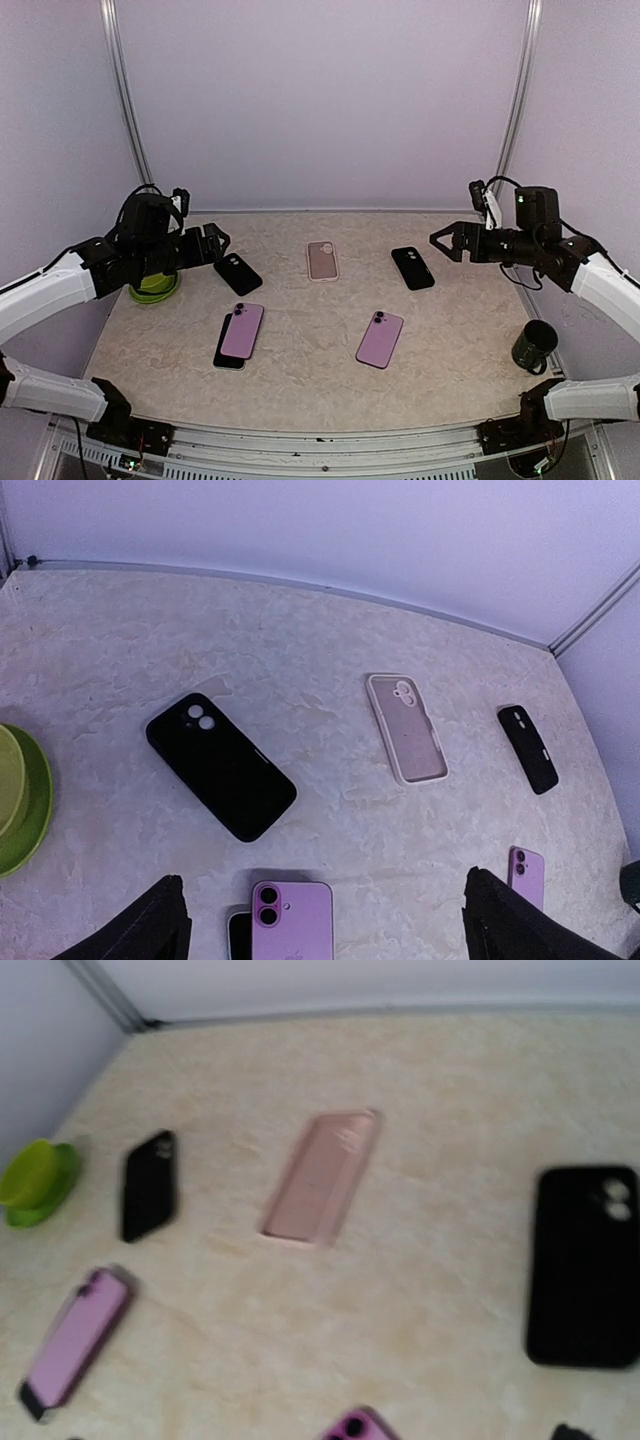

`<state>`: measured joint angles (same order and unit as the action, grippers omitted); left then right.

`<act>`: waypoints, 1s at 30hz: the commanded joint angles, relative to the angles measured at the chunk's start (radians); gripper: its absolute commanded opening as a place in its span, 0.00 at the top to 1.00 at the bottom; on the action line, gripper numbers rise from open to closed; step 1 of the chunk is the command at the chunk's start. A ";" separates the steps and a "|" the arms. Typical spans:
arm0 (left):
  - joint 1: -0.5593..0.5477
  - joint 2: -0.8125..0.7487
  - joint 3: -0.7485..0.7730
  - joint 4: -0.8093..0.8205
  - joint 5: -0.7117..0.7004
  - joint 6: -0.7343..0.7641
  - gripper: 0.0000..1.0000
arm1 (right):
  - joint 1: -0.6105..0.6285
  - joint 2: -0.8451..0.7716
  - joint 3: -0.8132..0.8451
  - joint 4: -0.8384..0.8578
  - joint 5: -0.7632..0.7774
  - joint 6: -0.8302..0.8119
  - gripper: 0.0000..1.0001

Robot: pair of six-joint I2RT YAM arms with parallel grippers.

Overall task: Put the phone into the phone case
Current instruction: Pick up the phone from the top right corner of the phone case.

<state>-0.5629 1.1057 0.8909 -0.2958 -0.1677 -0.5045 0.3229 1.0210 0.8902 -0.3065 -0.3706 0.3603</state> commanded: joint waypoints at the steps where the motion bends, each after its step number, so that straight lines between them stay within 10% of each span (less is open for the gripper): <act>1: -0.028 0.070 0.047 -0.053 -0.103 -0.044 0.07 | -0.015 0.081 -0.005 -0.079 0.149 0.038 0.00; 30: -0.095 0.268 -0.052 -0.047 -0.213 -0.229 0.03 | 0.047 0.272 -0.083 -0.028 0.326 0.107 0.00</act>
<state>-0.6537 1.3586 0.8654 -0.3454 -0.3374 -0.6895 0.3344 1.2671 0.8246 -0.3672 -0.0601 0.4580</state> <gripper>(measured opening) 0.968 0.996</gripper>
